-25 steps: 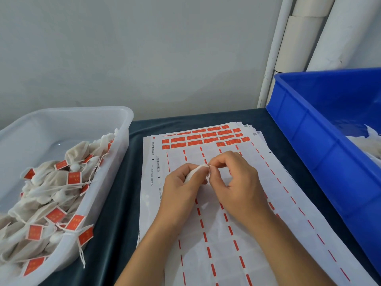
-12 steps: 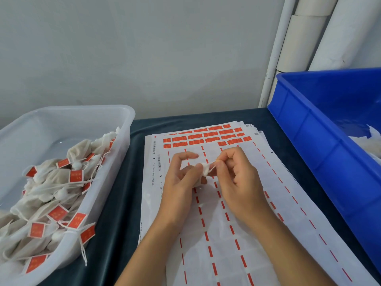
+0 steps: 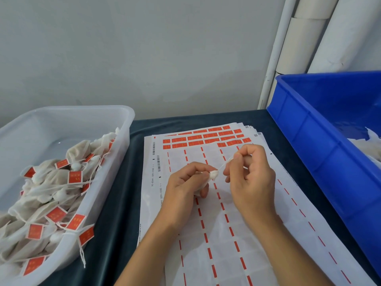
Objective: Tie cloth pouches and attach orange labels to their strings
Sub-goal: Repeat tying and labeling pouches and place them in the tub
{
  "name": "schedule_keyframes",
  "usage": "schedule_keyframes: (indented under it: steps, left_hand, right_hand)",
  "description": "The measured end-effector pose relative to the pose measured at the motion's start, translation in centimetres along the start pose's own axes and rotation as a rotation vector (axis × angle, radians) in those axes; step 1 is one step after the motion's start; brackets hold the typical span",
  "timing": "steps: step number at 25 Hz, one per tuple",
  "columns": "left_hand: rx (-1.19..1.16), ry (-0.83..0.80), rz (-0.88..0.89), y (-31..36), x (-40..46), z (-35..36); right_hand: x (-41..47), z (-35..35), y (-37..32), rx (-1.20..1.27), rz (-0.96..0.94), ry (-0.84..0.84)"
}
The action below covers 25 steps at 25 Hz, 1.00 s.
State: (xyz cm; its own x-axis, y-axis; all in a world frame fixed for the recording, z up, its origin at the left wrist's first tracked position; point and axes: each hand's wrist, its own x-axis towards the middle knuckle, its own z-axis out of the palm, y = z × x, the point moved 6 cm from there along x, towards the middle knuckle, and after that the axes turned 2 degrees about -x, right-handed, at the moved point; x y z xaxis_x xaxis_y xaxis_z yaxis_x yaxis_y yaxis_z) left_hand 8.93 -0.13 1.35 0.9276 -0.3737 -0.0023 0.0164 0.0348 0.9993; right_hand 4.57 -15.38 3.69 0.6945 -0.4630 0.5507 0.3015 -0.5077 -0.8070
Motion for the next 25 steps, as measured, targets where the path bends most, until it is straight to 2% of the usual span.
schedule_keyframes:
  steps: [5, 10, 16, 21, 23, 25]
  left_hand:
    - [0.124, -0.018, 0.038, 0.4, -0.1, 0.3]
    - [0.232, 0.023, 0.025, -0.2, 0.1, 0.4]
    - [0.12, 0.074, -0.028, -0.4, 0.1, -0.3]
    - [0.025, 0.166, -0.085, -0.5, 0.3, -0.9]
    - [0.013, 0.189, -0.097, -0.5, 0.3, -1.1]
    - [0.018, 0.19, -0.102, -0.5, 0.4, -1.0]
  right_hand:
    - [0.0, 1.0, -0.3, -0.037, -0.058, -0.161]
    - [0.3, 0.7, 0.0, -0.154, -0.072, -0.167]
    - [2.3, 0.0, 1.1, -0.152, 0.137, -0.235]
    - [4.8, -1.4, 0.9, -0.029, 0.324, -0.303]
    - [5.6, -1.8, 1.1, -0.079, 0.376, -0.302]
    - [6.4, -1.4, 1.6, -0.229, 0.382, -0.336]
